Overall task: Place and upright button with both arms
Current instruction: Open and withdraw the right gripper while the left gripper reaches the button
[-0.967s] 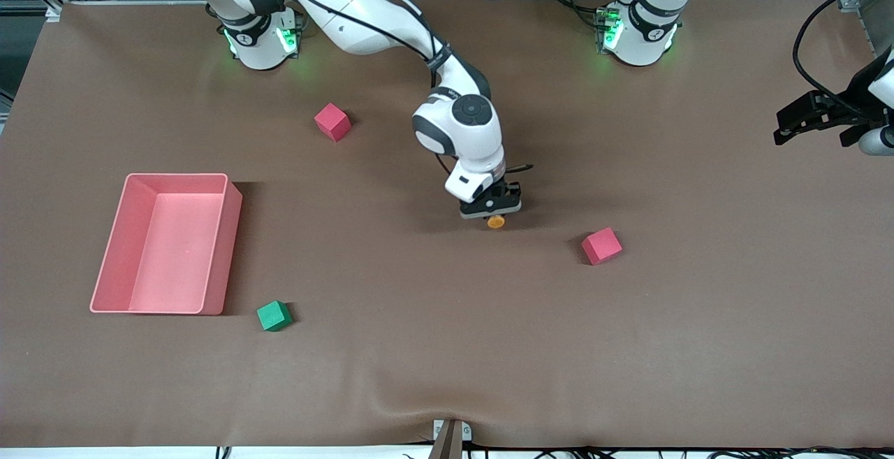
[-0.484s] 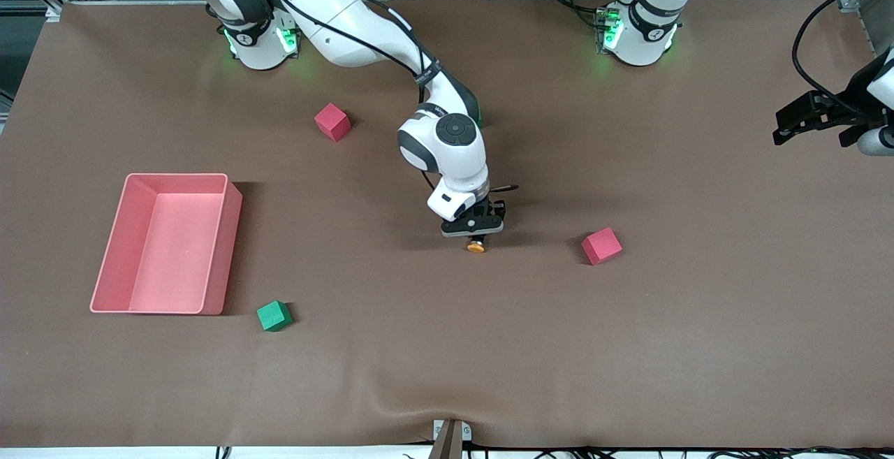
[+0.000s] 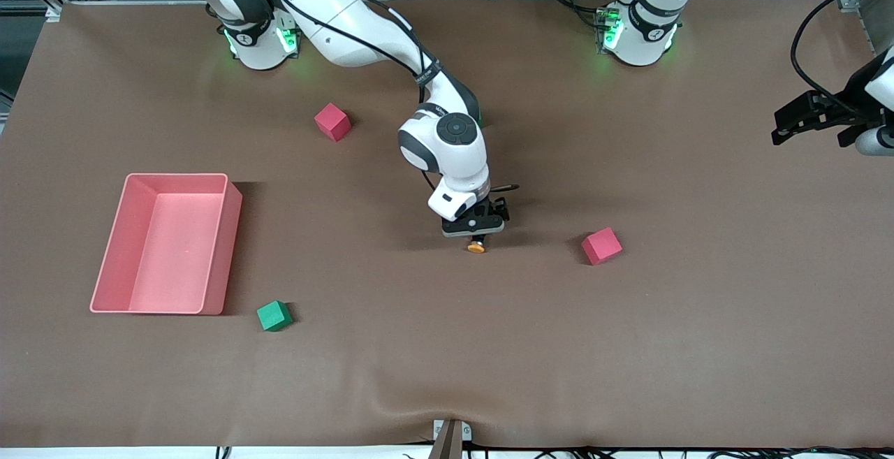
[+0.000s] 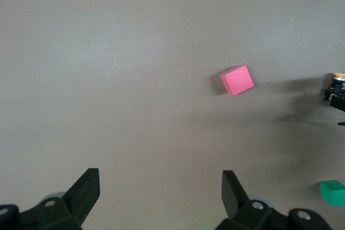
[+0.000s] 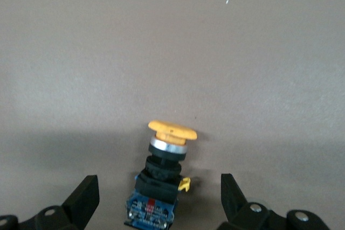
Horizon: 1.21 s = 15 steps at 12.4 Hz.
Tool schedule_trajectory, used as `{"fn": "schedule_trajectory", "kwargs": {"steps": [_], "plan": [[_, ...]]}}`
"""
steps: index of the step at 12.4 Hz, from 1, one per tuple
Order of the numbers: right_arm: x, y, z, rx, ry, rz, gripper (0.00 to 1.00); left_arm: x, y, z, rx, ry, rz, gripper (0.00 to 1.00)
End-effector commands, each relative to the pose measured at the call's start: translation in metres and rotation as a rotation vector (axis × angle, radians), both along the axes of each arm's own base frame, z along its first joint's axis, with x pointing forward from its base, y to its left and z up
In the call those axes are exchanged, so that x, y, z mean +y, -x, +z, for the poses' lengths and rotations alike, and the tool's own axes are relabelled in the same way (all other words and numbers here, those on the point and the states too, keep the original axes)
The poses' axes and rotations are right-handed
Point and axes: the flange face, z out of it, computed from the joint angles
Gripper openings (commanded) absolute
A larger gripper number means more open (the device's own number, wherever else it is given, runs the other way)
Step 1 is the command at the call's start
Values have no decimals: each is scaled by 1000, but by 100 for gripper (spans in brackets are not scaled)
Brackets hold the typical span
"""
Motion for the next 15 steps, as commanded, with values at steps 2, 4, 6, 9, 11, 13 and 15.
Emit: {"fn": "schedule_trajectory", "kwargs": {"steps": [2,4,6,9,11,13,15], "plan": [[-24,-30,34,-2,3,-50,100,-5,-4,-3,18,17,-4,100],[-52,-58,46,-8,5,-95,100,-5,-4,-2,17,25,-9,100],[-90,-90,65,-29,1,-126,100,-4,0,-5,53,39,-9,100],[-147,-132,93,-67,6,-126,100,-9,0,-10,74,118,-9,100],[-179,-149,97,-56,19,-164,100,-16,-9,-24,96,117,-18,100],[-229,-169,93,-26,70,-146,100,-33,-17,-32,114,108,-57,100],[-282,-192,107,-29,91,-124,100,-70,-24,-42,126,71,-123,100]]}}
